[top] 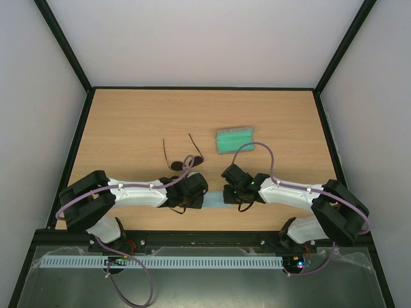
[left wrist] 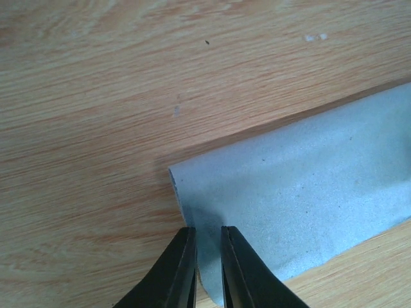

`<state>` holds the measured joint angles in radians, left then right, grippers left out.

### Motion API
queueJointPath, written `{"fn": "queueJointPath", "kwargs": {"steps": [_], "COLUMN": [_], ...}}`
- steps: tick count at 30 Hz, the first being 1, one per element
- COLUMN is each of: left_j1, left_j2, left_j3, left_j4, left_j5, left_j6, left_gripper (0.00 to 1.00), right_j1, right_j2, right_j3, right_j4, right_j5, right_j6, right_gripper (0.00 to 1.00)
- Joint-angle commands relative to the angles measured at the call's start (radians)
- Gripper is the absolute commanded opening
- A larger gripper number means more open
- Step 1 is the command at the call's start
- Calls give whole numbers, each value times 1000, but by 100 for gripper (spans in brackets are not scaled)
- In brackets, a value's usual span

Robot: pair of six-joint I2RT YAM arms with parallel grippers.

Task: Organize the sunglasses
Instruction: Fold the glasses cleaning cloth at the center of the board.

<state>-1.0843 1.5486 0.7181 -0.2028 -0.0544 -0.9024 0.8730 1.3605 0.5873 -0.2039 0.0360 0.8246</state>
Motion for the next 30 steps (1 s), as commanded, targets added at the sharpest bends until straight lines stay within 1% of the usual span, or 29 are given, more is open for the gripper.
{"fn": "queueJointPath", "kwargs": {"steps": [1,6,17,18,22,24,30], "left_j1": [-17,-19,-20,-19,-19,-20,-23], "left_j2": [35,40,-5,-8,-6,-5,15], "left_j3": [-8,-13,6,9,16,11,2], "left_j4": [-48,-49,-52,-56,-73,-73,-60], "left_j5": [-24,-29,-56,-56,-61,-64,-63], "left_j6": [-4,-6,-10,-10,-10,-12,-12], "left_gripper": [11,2,2,2,14,17,19], "right_j1": [7,7,7,7,6,7,7], "right_j2": [-18,-21,-38,-39,-36,-39,-46], "right_j3": [-19,-18,-11,-11,-13,-18,-27], "right_j4": [-42,-39,-44,-46,-46,-44,-40], "right_j5": [-5,-11,-9,-8,-8,-10,-10], "right_j6": [10,10,11,10,11,14,16], "right_gripper": [1,1,1,1,1,1,1]}}
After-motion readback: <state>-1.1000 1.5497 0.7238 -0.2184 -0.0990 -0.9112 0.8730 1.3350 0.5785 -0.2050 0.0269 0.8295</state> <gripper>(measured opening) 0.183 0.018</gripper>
